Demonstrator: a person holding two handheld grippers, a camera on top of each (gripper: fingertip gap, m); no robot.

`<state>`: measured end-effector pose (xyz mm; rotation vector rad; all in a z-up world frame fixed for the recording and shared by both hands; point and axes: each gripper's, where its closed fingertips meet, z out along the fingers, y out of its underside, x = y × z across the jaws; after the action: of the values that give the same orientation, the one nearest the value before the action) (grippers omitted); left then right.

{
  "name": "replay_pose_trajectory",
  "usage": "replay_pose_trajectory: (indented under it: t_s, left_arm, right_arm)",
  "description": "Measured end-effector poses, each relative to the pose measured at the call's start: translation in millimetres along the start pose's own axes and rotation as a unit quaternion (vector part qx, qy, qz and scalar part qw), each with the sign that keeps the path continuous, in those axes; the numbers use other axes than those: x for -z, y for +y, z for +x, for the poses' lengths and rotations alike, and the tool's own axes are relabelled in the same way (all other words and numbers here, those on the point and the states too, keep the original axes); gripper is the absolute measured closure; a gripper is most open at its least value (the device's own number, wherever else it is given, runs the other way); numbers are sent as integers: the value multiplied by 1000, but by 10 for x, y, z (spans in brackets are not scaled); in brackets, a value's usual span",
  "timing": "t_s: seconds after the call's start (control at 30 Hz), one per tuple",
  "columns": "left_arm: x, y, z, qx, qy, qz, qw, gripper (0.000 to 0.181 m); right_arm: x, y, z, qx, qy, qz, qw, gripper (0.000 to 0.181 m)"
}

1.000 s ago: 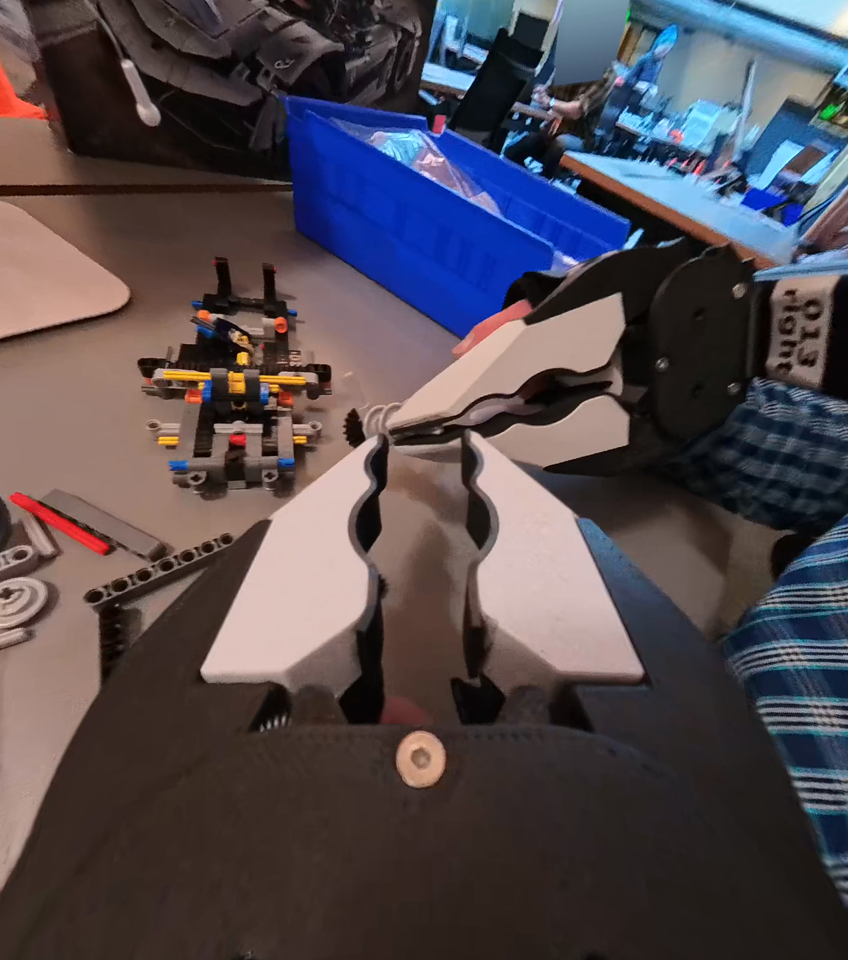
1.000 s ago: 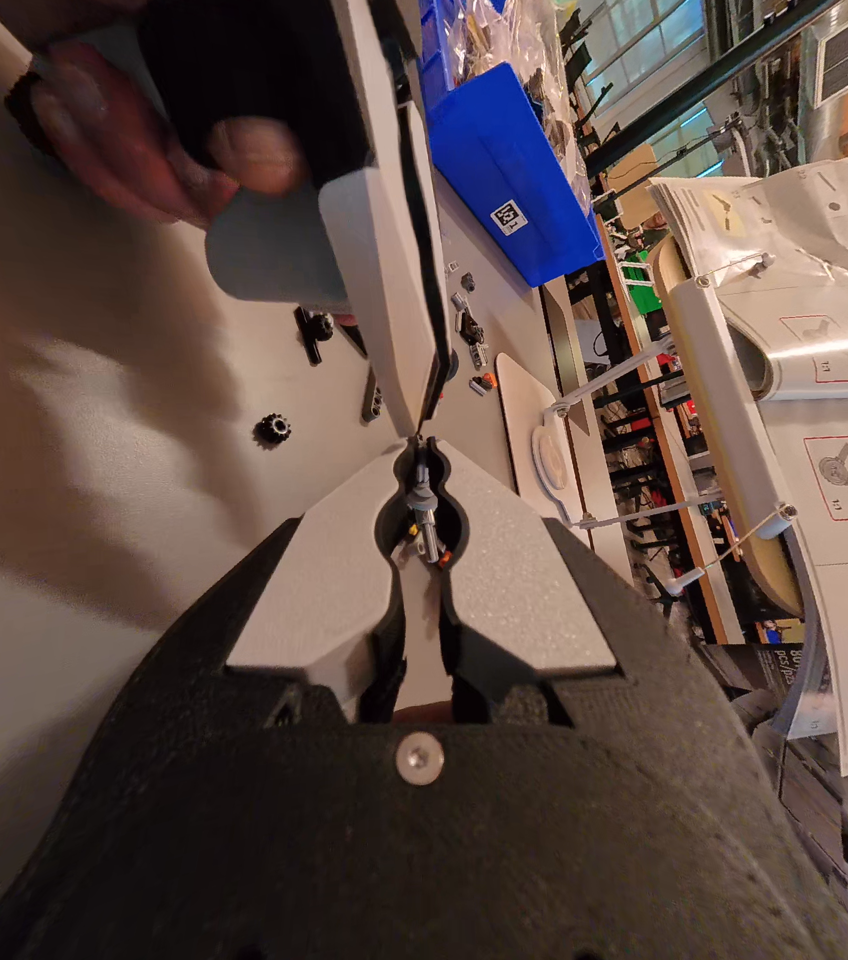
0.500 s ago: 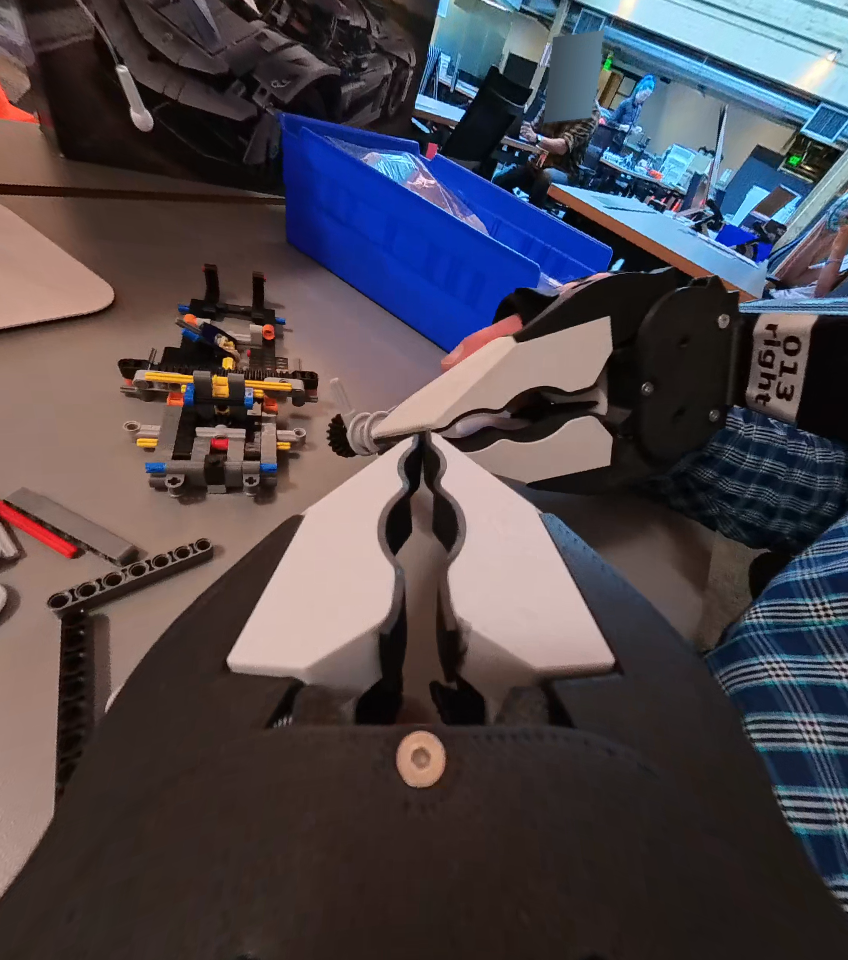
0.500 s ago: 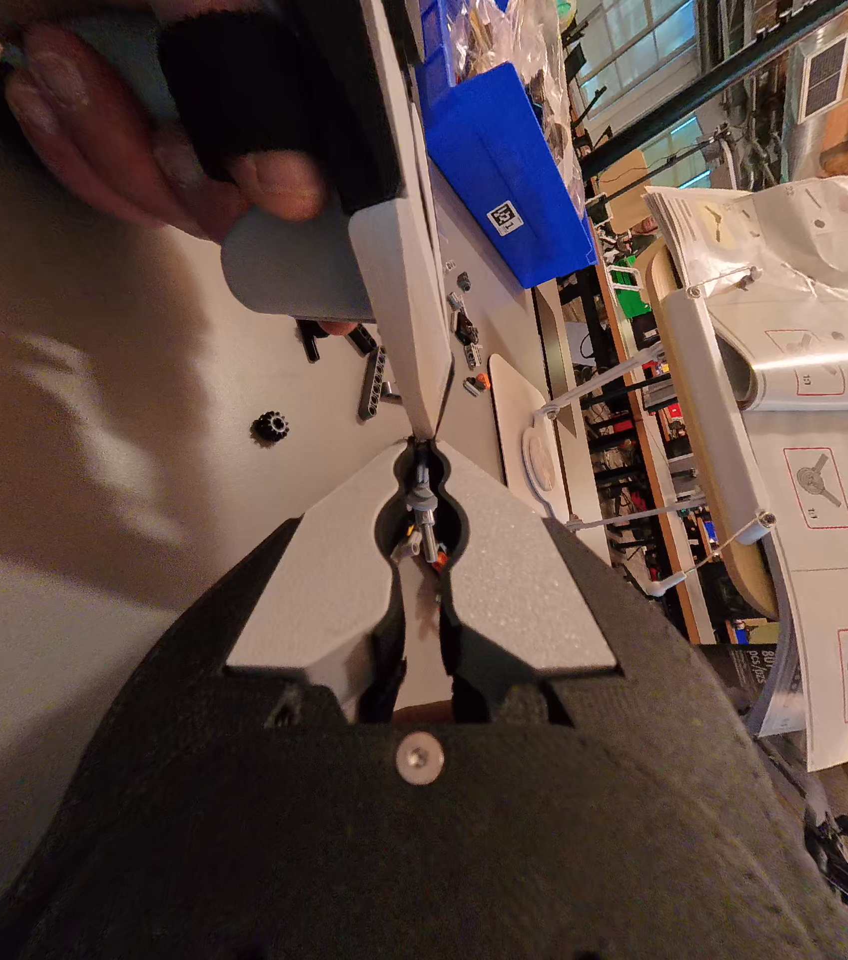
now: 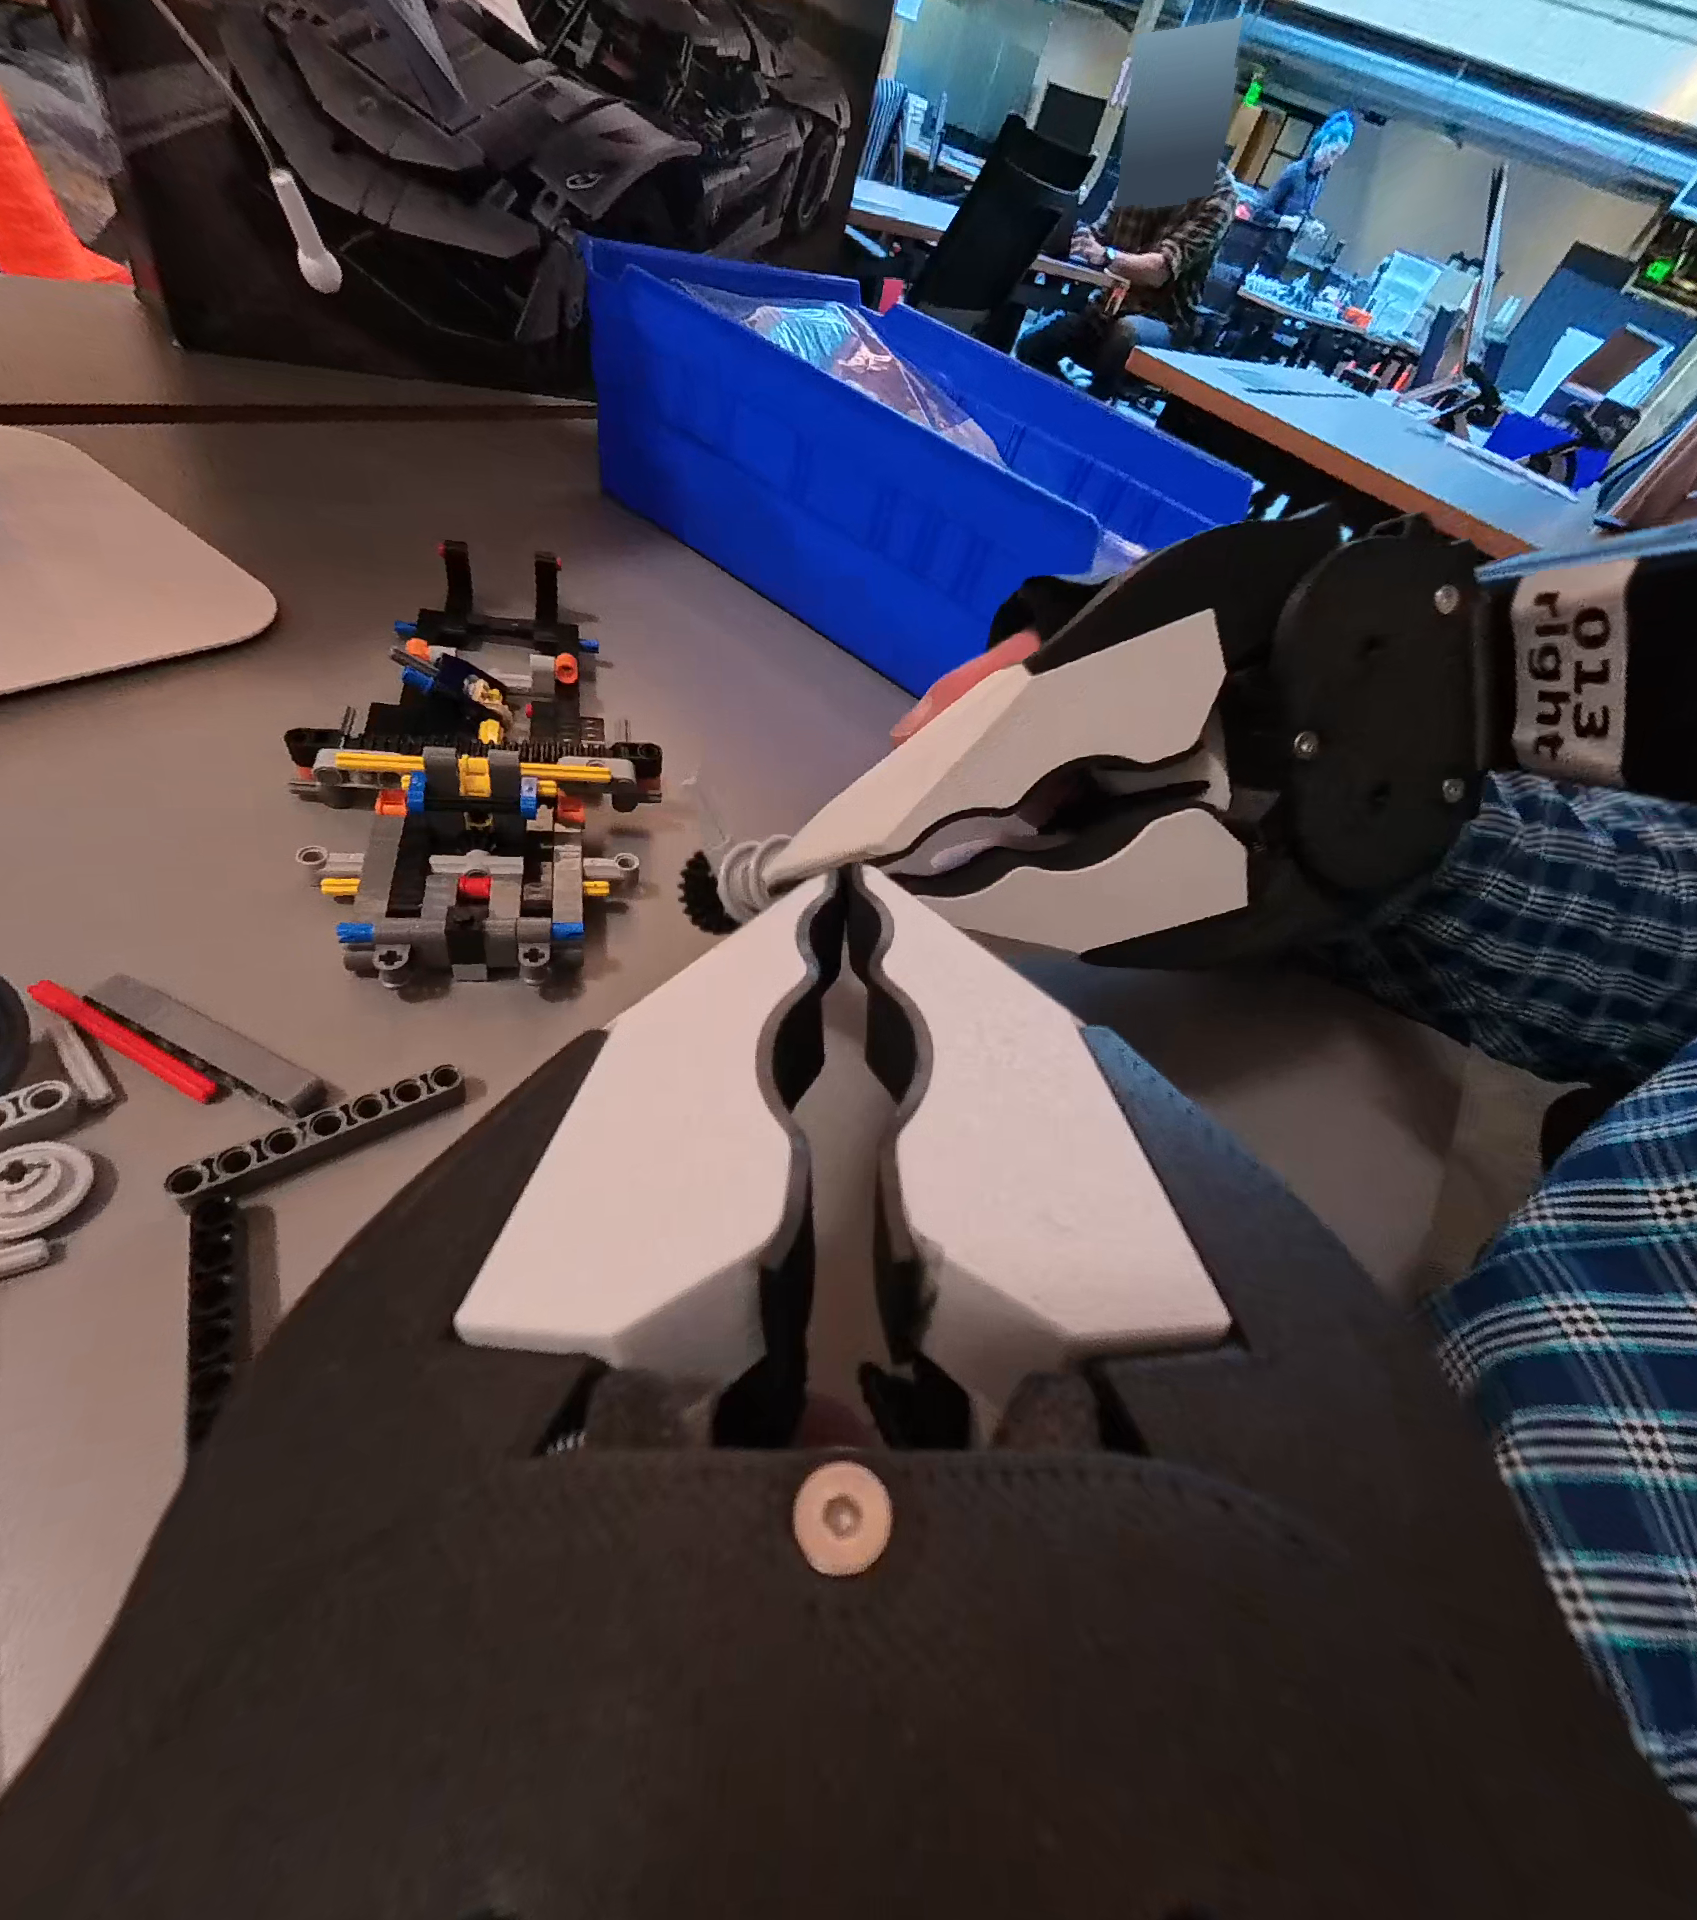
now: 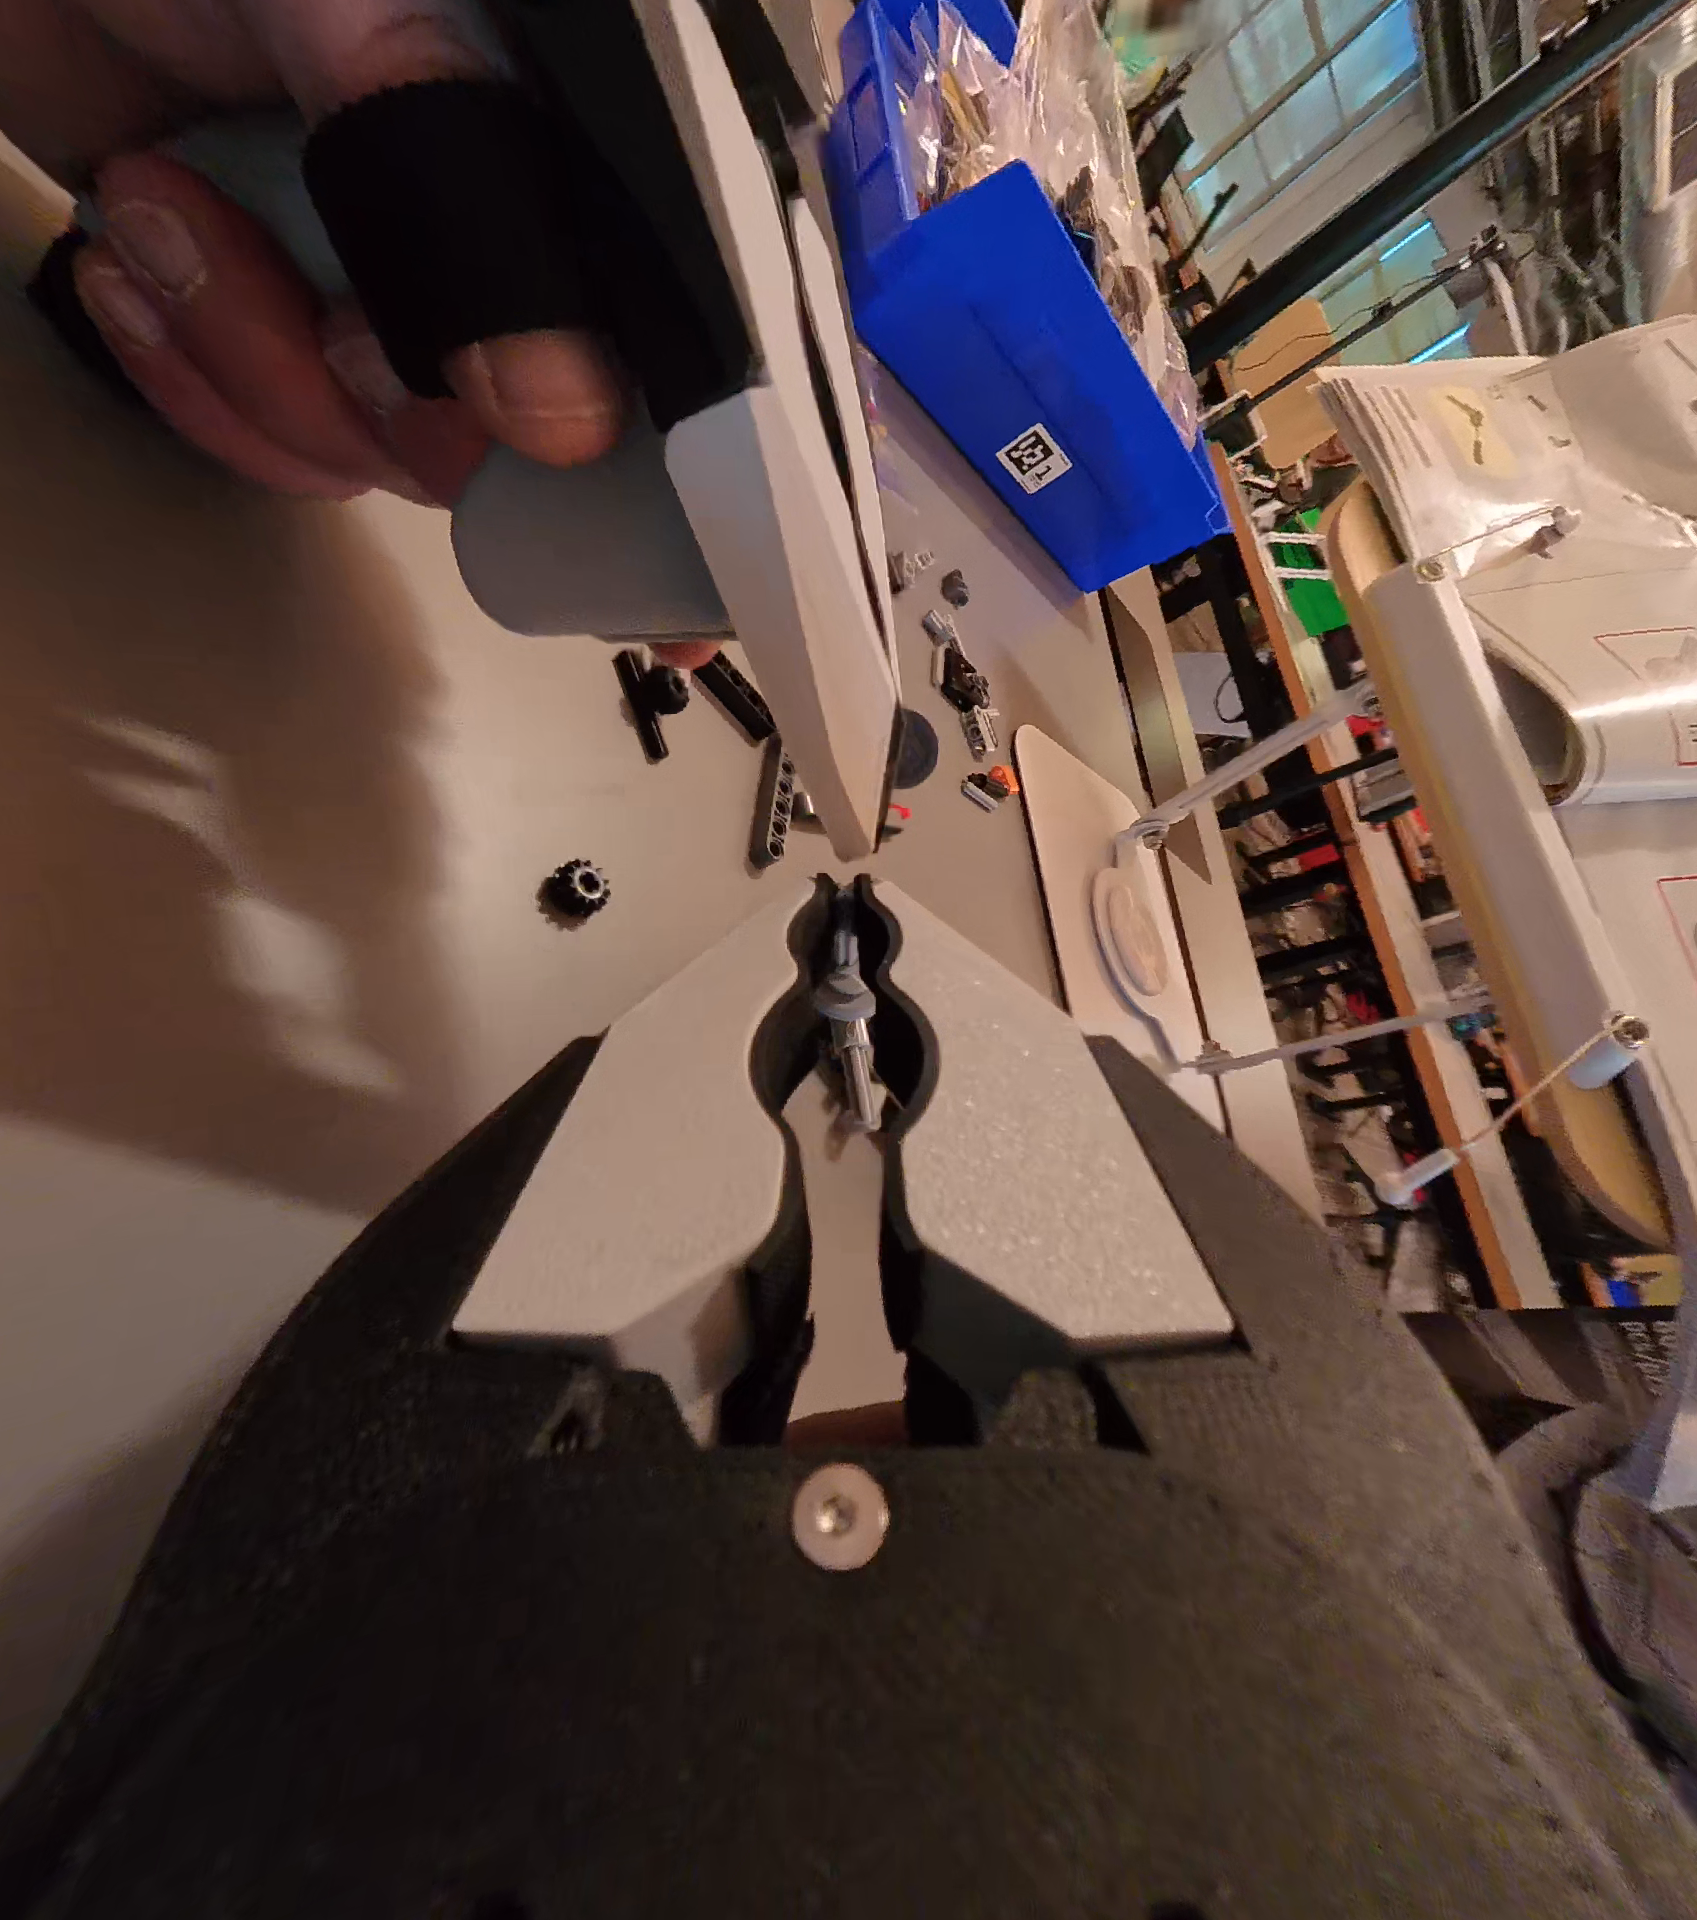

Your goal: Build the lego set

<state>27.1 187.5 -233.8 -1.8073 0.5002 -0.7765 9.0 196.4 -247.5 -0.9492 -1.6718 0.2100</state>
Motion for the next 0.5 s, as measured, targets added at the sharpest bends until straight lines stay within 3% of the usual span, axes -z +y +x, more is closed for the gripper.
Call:
replay_pose_trajectory:
  t_s: [0.3,0.5]
  left_arm:
    - [157,28,-85,-13,-21,-8,1000,169]
    - [259,65,-131,-14,-29,-20,999,168]
  right_arm:
    - [-2,-69,-146,-89,-73,29,993,181]
    - [56,-275,-426,-186,-188,72,962,181]
